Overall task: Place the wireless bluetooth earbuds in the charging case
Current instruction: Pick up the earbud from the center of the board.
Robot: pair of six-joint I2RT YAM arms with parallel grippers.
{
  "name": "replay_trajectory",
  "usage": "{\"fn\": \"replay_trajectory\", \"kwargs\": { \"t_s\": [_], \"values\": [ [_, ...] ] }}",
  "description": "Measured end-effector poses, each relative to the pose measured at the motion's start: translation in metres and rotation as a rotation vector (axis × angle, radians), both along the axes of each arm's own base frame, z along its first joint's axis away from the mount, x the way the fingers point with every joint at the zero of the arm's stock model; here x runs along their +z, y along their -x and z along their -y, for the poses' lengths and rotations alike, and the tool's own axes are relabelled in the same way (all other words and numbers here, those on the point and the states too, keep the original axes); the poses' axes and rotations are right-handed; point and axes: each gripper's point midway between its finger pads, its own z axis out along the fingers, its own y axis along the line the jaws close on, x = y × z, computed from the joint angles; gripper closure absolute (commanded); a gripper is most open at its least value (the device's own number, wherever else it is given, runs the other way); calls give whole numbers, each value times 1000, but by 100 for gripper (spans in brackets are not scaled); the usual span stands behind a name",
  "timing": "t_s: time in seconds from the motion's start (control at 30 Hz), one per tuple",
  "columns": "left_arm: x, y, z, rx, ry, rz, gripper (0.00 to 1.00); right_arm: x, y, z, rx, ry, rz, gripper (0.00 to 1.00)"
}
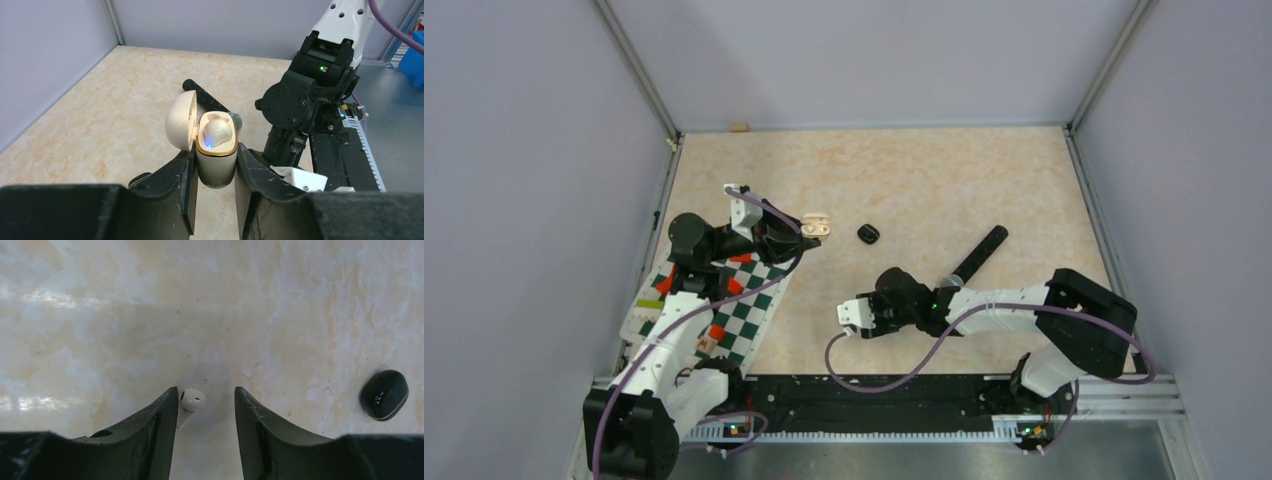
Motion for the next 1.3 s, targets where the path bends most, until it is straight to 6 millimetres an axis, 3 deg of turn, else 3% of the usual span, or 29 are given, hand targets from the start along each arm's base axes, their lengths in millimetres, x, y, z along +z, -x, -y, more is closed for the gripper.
{"fn": "replay_trajectory", "kwargs": {
  "t_s": [0.43, 0.67, 0.83, 0.93, 1.07, 1.2, 1.3],
  "values": [
    [2, 0, -1, 9, 2, 3, 89, 14, -22, -8, -183, -29, -46, 57],
    [2, 0, -2, 13, 4, 0, 89, 42, -41, 0, -296, -137, -277, 56],
    [2, 0, -2, 13, 4, 0, 89, 54, -37, 5, -306, -184, -409, 56],
    [2, 0, -2, 13, 4, -1, 89, 49, -27, 2, -288, -169, -496, 57],
    [2, -1, -3, 18, 4, -4, 89, 27, -17, 0, -287, -98, -634, 58],
    [3, -1, -3, 18, 5, -4, 89, 2, -14, 7, -331, -24, -747, 59],
    [3, -1, -3, 18, 5, -7, 89, -2, -14, 13, -356, -15, -797, 59]
  ]
}}
